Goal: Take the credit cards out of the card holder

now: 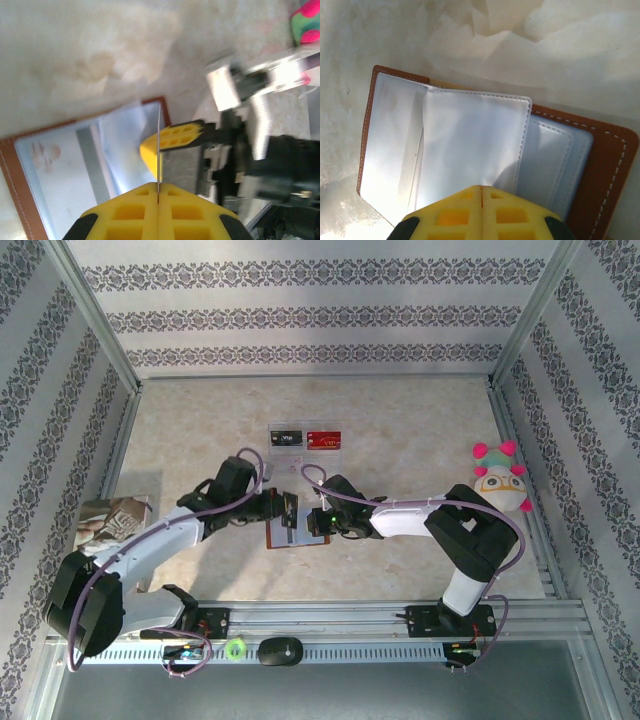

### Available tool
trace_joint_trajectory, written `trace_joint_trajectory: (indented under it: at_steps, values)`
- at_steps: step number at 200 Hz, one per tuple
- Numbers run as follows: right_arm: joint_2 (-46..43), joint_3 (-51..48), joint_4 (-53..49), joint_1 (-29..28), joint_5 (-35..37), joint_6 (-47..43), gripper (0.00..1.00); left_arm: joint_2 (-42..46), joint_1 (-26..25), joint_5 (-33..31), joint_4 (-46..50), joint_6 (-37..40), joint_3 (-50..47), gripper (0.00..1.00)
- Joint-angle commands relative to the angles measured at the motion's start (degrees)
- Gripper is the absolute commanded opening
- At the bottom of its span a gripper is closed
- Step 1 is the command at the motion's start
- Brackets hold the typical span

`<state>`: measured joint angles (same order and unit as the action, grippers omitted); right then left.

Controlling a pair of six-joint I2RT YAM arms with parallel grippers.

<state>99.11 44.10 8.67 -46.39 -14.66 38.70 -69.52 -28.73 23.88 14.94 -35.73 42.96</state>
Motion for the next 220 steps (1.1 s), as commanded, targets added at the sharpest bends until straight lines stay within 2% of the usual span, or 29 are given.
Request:
trace_joint_trajectory:
  at_steps: [1,29,54,73,95,131,147,183,220]
  values:
    - [1.44,-2.6,-4.77,-0.46,1.31,-0.29,0.02,-0.29,0.63,-6.25,15.95,13.28,9.58,0.0]
    - [1.52,-3.04,-3.18,-0.41,0.34,-0.5,0.02,-6.31,0.64,-13.4,24.87,29.36,19.85,0.0]
    - [1.86,-3.36,-1.72,-0.22,-0.36,-0.47,0.02,-11.31,0.95,-21.0,25.94,41.66,25.2,0.0]
    - [2.43,-3.49,-0.75,-0.11,-1.01,-0.22,0.02,-15.9,2.3,-22.57,26.84,50.24,30.91,0.0]
    - [2.91,-3.58,-0.19,-0.11,-1.27,-0.11,0.02,-19.44,3.73,-20.93,25.77,60.6,35.69,0.0]
    - [3.51,-3.24,-0.23,0.2,-1.44,0.04,0.01,-21.26,4.65,-17.12,19.32,74.33,37.32,0.0]
    - [4.01,-3.09,-0.23,0.4,-1.59,0.24,0.01,-22.66,4.89,-17.39,17.48,79.27,37.67,0.0]
    - [4.42,-3.31,-0.23,1.29,-1.27,0.56,0.01,-27.52,5.09,-17.92,17.91,87.65,40.89,0.0]
    - [5.02,-3.56,-0.12,1.73,-1.11,1.2,0.01,-30.12,5.92,-15.77,14.56,91.17,42.74,0.0]
